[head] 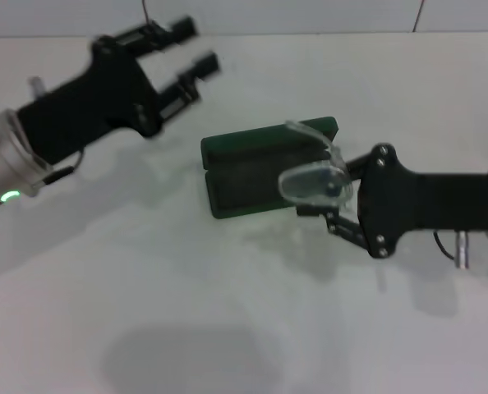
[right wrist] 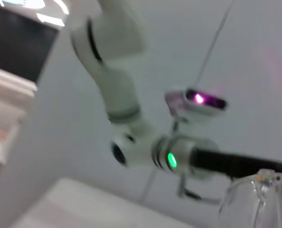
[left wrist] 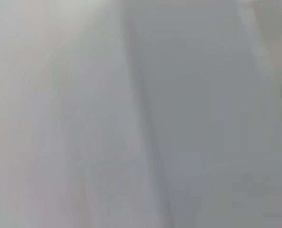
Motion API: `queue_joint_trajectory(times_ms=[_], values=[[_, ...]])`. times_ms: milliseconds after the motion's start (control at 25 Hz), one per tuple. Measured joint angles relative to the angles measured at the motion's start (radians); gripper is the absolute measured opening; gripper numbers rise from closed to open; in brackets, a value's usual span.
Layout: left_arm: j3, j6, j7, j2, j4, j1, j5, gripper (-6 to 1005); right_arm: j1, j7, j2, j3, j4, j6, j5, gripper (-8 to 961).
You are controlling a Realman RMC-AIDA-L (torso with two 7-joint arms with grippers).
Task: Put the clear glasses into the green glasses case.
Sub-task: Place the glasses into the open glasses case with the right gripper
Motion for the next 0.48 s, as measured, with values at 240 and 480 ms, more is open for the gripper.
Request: queue_joint_trajectory(times_ms=[240,480], values=[[0.0,-0.113,-0.003,-0.013,0.003,0.07,-0.131,471,-0.049,0.096,0.032,-0.042,-0.252,0.324,-0.188,210],[0.0,-0.162,-0.003,-0.015,0.007,0.106,-0.135,471,-0.116,0.136,0.033,-0.328,-0.466,0.715,-0.254,221]])
